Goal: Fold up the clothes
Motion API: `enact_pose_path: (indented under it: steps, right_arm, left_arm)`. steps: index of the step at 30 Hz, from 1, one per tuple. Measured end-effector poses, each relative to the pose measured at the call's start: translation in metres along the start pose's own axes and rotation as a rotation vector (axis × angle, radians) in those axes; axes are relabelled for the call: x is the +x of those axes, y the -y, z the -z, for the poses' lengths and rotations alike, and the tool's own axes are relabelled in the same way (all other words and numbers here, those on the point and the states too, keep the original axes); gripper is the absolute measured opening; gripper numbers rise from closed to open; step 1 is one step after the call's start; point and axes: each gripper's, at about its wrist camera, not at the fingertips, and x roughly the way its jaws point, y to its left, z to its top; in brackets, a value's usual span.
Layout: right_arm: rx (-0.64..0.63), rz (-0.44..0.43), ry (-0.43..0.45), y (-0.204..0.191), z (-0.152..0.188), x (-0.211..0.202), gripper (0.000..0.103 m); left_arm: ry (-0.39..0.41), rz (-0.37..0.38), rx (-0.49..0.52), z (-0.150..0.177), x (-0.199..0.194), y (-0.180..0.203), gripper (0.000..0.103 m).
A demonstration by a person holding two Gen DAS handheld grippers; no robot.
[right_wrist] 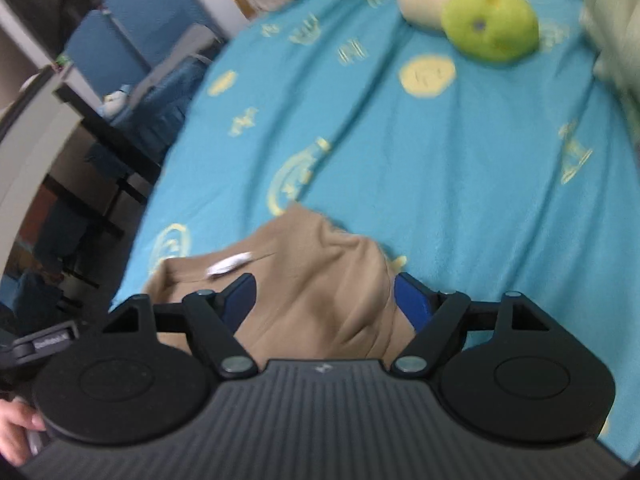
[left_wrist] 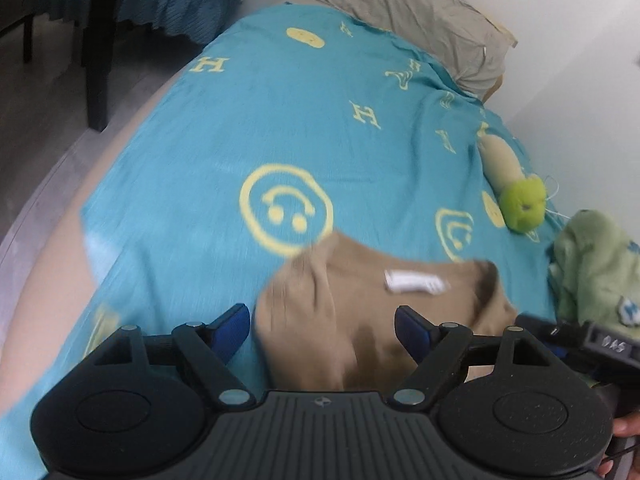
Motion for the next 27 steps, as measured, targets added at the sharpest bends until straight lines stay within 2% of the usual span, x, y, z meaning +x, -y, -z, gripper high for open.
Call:
enact_pose_path:
  steps: [2, 3, 4, 5, 6, 8, 12, 19, 22, 25, 26, 27]
  right_arm:
    - [-0.022, -0.021, 0.005, 0.005, -0.001, 0.013, 0.072]
    - [-0.049, -0.039, 0.008, 0.003, -0.002, 0.013, 0.066]
    - [-0.076, -0.057, 0.011, 0.001, -0.002, 0.014, 0.047]
    - [-0.096, -0.072, 0.011, -0.001, -0.002, 0.015, 0.024]
    - [-0.093, -0.075, 0.003, -0.001, -0.004, 0.015, 0.014]
    - [-0.097, -0.068, 0.017, -0.003, -0.005, 0.012, 0.009]
    - [-0.043, -0.061, 0.109, -0.004, -0.016, -0.005, 0.008]
    - [-0.006, -0.032, 0.2, 0.003, -0.049, 0.002, 0.007]
    - [0.013, -0.026, 0.21, 0.01, -0.062, 0.015, 0.007]
    - [0.033, -0.021, 0.219, 0.017, -0.075, 0.028, 0.01]
    - [0.039, -0.018, 0.217, 0.019, -0.078, 0.032, 0.011]
    - [0.043, -0.016, 0.203, 0.018, -0.075, 0.031, 0.012]
  left_arm:
    - [0.022, 0.002, 0.033, -0.008, 0.014, 0.003, 0.078]
    - [0.025, 0.002, 0.049, -0.011, 0.018, 0.005, 0.068]
    - [0.015, 0.009, 0.059, -0.012, 0.021, 0.007, 0.046]
    - [0.006, 0.015, 0.068, -0.013, 0.023, 0.008, 0.033]
    - [-0.004, 0.021, 0.077, -0.014, 0.026, 0.009, 0.015]
    - [-0.01, 0.028, 0.097, -0.017, 0.029, 0.012, 0.012]
    - [0.072, 0.022, 0.119, -0.031, 0.012, 0.017, 0.01]
    - [0.157, -0.015, 0.18, -0.093, 0.008, 0.042, 0.01]
    - [0.163, -0.063, 0.212, -0.114, 0.025, 0.048, 0.01]
    - [0.118, -0.064, 0.214, -0.12, 0.054, 0.044, 0.014]
    - [0.107, -0.065, 0.211, -0.118, 0.057, 0.043, 0.014]
    - [0.105, -0.067, 0.203, -0.11, 0.047, 0.044, 0.019]
